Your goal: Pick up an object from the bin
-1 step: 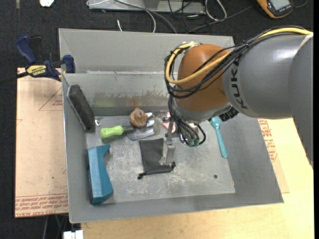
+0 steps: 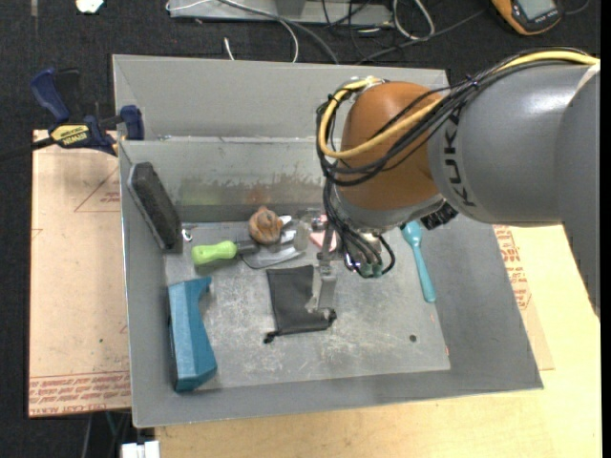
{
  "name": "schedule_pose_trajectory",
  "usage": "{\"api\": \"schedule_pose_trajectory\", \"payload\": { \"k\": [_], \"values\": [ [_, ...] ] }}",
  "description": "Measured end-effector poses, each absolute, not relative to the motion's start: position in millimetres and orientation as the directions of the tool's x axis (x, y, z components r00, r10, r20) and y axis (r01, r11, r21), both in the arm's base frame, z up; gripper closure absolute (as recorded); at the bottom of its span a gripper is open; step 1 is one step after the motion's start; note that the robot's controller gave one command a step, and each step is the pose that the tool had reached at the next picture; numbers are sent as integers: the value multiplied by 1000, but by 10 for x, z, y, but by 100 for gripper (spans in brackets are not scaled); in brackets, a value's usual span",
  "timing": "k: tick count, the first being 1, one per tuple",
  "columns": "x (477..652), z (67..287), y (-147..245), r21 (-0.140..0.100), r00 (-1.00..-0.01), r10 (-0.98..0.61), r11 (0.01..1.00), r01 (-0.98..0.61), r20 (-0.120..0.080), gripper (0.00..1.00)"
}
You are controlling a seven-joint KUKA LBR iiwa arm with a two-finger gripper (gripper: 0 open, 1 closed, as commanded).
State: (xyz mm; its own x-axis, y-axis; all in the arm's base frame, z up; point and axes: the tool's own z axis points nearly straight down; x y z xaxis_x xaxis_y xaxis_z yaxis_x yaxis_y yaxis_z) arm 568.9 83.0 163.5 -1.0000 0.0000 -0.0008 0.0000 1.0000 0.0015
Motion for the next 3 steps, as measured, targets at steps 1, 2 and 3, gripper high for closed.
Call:
{"api": "schedule_pose_trajectory", "payload": {
  "k": [1,2,3],
  "values": [
    [5364,1224,575,4,-991,131,991,131,-4,0],
    [5451,997,615,3,-1000,16,1000,16,-5,0],
    [5068,791,647,1,-999,37,999,37,9,100]
  ]
}}
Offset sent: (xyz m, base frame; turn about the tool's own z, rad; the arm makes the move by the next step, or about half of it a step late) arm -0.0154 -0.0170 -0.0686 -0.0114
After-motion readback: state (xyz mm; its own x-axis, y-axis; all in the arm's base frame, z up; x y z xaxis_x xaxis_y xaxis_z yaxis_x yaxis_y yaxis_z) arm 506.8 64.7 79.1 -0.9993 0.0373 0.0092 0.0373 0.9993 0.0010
